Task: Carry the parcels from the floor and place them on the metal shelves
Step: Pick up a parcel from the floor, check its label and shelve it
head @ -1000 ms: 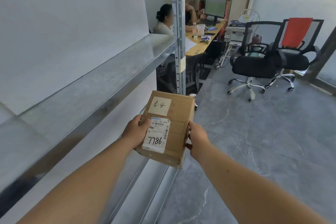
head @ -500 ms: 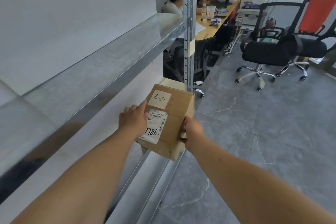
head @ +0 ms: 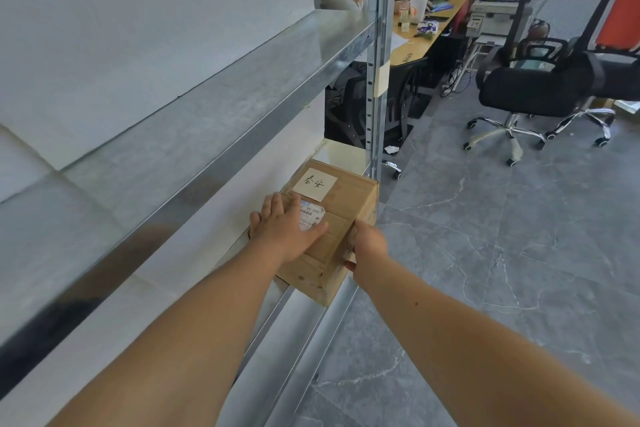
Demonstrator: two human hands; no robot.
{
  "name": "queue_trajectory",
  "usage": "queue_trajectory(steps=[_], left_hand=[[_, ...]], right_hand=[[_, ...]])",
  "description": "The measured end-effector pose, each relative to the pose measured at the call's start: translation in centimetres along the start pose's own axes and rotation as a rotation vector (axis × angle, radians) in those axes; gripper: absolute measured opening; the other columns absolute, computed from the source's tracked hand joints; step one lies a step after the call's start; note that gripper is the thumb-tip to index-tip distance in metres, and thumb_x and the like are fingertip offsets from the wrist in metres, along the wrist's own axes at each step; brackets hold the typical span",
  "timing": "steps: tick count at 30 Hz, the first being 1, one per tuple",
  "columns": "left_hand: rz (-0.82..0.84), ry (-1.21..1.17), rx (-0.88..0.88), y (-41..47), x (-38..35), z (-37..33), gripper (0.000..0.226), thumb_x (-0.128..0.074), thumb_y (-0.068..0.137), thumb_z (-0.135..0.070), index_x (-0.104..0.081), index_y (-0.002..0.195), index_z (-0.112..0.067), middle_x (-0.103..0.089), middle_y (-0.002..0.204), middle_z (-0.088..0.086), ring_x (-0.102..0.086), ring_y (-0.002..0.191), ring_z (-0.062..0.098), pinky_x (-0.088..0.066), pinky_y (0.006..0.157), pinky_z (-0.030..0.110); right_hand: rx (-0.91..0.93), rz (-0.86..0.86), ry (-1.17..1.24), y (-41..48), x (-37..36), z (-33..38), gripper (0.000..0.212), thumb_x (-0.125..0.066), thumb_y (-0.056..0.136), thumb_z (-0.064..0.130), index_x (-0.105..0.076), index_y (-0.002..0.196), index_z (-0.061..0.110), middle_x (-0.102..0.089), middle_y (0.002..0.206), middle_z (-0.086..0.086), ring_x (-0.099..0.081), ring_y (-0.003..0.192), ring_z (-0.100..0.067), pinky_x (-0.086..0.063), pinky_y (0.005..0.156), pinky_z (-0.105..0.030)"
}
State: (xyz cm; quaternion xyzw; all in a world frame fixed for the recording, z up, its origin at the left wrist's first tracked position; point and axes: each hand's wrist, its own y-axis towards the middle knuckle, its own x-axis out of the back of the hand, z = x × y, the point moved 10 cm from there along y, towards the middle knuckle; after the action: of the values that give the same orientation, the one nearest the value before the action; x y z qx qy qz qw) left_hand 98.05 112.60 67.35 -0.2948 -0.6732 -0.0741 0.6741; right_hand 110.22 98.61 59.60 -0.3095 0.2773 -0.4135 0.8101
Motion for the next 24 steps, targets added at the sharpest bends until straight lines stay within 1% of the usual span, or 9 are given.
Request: queue_trajectory(steps=[2, 5, 10, 13, 15, 18, 20, 22, 24], left_hand=[[0.004, 0.039, -0.079, -0.2, 0.0, -1.2, 0.115, -0.033, 0.083, -0.095, -0.003, 0.170, -0.026, 0.007, 0.180, 0.006, 0.011, 0.165, 0.025, -0.006, 0.128, 0.057], [0.018, 0.077, -0.165, -0.5, -0.3, -2.4, 0.127, -0.039, 0.073, -0.101, -0.004, 0.171, -0.027, 0.005, 0.180, 0.002, 0.009, 0.165, 0.022, -0.003, 0.128, 0.057], [0.025, 0.035, -0.162, 0.1, -0.5, -2.8, 0.113, -0.044, 0.081, -0.090, 0.000, 0.170, -0.035, 0.008, 0.179, 0.009, 0.006, 0.166, 0.028, 0.001, 0.129, 0.057], [0.045, 0.002, -0.160, 0.3, -0.4, -3.2, 0.097, -0.046, 0.093, -0.071, 0.000, 0.170, -0.036, 0.011, 0.179, 0.010, 0.011, 0.165, 0.028, 0.007, 0.131, 0.054], [0.043, -0.014, -0.195, 0.6, -0.3, -3.6, 0.084, -0.044, 0.100, -0.059, -0.003, 0.170, -0.037, 0.010, 0.179, 0.008, 0.012, 0.165, 0.026, 0.007, 0.132, 0.052], [0.025, -0.010, -0.223, 1.2, -0.3, -3.7, 0.072, -0.037, 0.107, -0.051, -0.006, 0.170, -0.036, 0.007, 0.180, 0.002, 0.010, 0.165, 0.022, 0.007, 0.133, 0.050], [0.021, -0.006, -0.215, 1.5, -0.3, -3.5, 0.068, -0.032, 0.110, -0.049, -0.006, 0.171, -0.034, 0.007, 0.180, 0.002, 0.010, 0.166, 0.022, 0.007, 0.133, 0.050], [0.003, -0.016, -0.210, 1.8, -0.1, -3.4, 0.063, -0.028, 0.111, -0.043, -0.008, 0.171, -0.034, 0.006, 0.180, 0.003, 0.007, 0.166, 0.022, 0.006, 0.133, 0.049], [-0.036, -0.023, -0.216, 2.3, 0.3, -3.2, 0.059, -0.025, 0.112, -0.034, -0.013, 0.170, -0.034, 0.000, 0.180, 0.003, 0.003, 0.166, 0.022, 0.004, 0.133, 0.048]], right_hand=[[0.017, -0.059, -0.017, 0.3, 0.2, 0.3, 0.028, -0.055, 0.100, 0.036, -0.061, 0.125, 0.024, -0.064, 0.121, -0.006, -0.055, 0.086, -0.020, -0.059, 0.094, -0.050], [0.016, -0.087, -0.018, 0.4, -0.1, 0.5, 0.030, -0.056, 0.096, 0.041, -0.060, 0.119, 0.021, -0.063, 0.119, -0.007, -0.057, 0.087, -0.024, -0.059, 0.083, -0.047], [-0.003, -0.049, 0.018, 1.0, -1.1, -0.1, 0.046, -0.061, 0.093, 0.049, -0.062, 0.124, 0.016, -0.070, 0.118, -0.010, -0.069, 0.095, -0.029, -0.053, 0.063, -0.038], [-0.005, 0.005, -0.012, 1.1, -1.9, 0.1, 0.041, -0.060, 0.098, 0.042, -0.064, 0.125, 0.011, -0.069, 0.117, -0.005, -0.065, 0.105, -0.028, -0.052, 0.076, -0.040], [0.018, 0.046, -0.042, 0.9, -2.6, 0.6, 0.031, -0.058, 0.103, 0.037, -0.063, 0.120, 0.011, -0.067, 0.113, -0.005, -0.062, 0.101, -0.026, -0.050, 0.085, -0.043], [0.050, 0.028, -0.106, 0.9, -2.7, 1.1, 0.030, -0.059, 0.102, 0.042, -0.068, 0.116, 0.017, -0.071, 0.114, -0.004, -0.061, 0.097, -0.024, -0.051, 0.082, -0.043], [0.058, 0.062, -0.122, 0.9, -3.2, 1.3, 0.023, -0.059, 0.102, 0.040, -0.069, 0.105, 0.020, -0.069, 0.121, -0.003, -0.056, 0.088, -0.018, -0.050, 0.085, -0.042], [0.049, 0.084, -0.136, 1.0, -3.5, 1.3, 0.023, -0.059, 0.103, 0.039, -0.071, 0.107, 0.020, -0.065, 0.120, -0.002, -0.053, 0.084, -0.013, -0.051, 0.096, -0.043], [0.022, 0.084, -0.119, 1.0, -3.4, 0.9, 0.023, -0.062, 0.102, 0.040, -0.071, 0.108, 0.020, -0.065, 0.119, -0.008, -0.057, 0.093, -0.014, -0.050, 0.107, -0.045]])
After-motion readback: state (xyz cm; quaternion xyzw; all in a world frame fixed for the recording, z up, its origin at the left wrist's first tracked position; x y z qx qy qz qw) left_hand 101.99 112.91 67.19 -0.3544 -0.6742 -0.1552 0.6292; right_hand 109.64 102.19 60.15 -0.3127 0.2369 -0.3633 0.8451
